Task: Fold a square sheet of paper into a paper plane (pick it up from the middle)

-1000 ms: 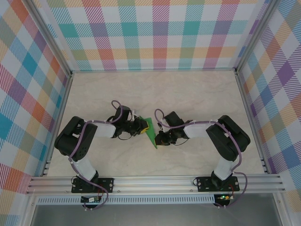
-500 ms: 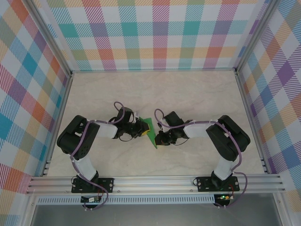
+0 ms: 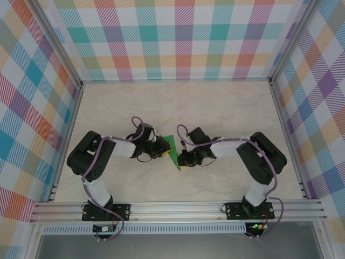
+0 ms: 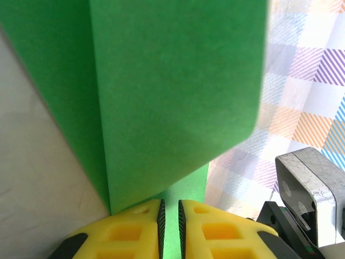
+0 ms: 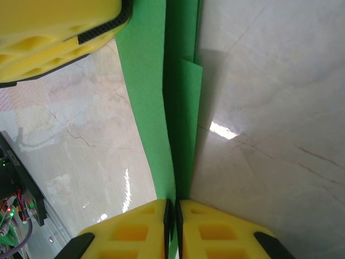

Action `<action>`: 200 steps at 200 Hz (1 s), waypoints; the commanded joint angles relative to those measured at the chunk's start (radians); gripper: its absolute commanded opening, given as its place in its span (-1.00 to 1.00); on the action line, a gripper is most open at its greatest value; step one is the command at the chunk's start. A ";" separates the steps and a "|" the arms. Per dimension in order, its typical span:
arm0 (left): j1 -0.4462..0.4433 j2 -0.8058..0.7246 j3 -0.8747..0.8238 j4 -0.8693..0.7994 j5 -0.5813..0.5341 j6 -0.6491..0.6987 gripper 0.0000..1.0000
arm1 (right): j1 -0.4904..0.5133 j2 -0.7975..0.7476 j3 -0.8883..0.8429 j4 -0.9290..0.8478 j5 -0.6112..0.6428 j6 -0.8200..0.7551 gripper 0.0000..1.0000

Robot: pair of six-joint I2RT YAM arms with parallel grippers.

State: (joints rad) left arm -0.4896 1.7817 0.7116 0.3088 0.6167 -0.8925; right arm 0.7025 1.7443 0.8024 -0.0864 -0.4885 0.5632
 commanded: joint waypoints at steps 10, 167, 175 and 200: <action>-0.005 0.034 0.014 -0.058 -0.038 0.026 -0.67 | 0.008 -0.059 0.008 -0.087 0.001 -0.008 -0.69; -0.005 0.041 0.012 -0.068 -0.053 0.018 -0.68 | 0.017 -0.040 0.019 -0.118 0.017 -0.017 -0.74; -0.005 0.040 0.011 -0.069 -0.052 0.018 -0.68 | 0.016 -0.084 0.020 -0.123 0.045 -0.010 -0.67; -0.004 0.039 0.015 -0.071 -0.049 0.018 -0.68 | 0.009 -0.190 0.025 -0.146 0.138 0.013 -0.54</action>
State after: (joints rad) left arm -0.4896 1.7851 0.7212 0.2901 0.6132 -0.8925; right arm 0.7143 1.6669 0.8070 -0.1852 -0.4442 0.5644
